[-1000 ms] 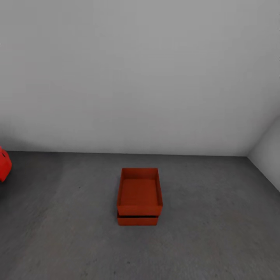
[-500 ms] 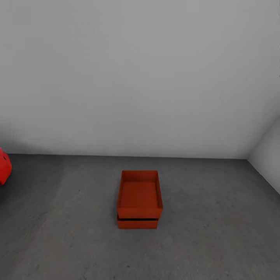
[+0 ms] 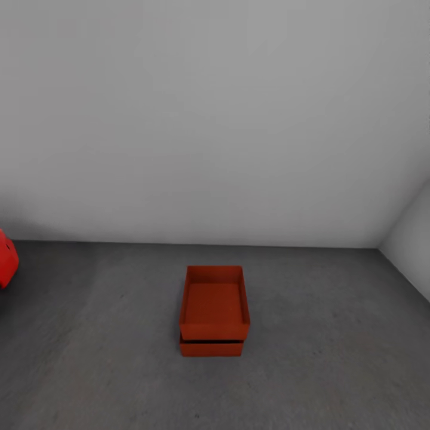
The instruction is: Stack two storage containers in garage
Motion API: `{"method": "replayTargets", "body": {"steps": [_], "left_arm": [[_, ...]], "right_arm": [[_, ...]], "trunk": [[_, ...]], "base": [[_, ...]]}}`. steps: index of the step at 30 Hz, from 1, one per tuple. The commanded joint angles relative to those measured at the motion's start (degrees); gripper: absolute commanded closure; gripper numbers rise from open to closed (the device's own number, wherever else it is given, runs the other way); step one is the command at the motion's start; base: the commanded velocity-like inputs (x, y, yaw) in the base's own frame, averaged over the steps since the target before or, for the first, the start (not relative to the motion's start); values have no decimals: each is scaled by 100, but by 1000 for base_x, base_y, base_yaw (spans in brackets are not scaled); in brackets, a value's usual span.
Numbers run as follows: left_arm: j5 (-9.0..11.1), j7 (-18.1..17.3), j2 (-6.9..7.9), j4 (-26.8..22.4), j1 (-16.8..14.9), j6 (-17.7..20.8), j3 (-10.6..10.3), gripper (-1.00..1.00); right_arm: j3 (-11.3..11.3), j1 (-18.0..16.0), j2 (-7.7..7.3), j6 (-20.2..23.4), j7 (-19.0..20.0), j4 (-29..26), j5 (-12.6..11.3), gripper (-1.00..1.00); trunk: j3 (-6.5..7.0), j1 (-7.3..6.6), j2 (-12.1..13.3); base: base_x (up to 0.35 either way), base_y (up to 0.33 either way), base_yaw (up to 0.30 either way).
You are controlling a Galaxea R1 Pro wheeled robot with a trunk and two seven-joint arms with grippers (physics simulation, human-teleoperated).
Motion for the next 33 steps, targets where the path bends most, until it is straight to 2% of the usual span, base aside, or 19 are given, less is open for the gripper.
{"method": "replayTargets", "body": {"steps": [1,33], "left_arm": [[50,16,0,-4,-2,1,-49,-100],[53,16,0,-6,-2,1,-49,-100]], "right_arm": [[48,-8,3,-36,-7,19,-57,-100],[48,-8,11,-36,-7,19,-57,-100]], "trunk": [[3,1,-6],[301,1,-6]], "base": [[0,0,0],[0,0,0]]}}
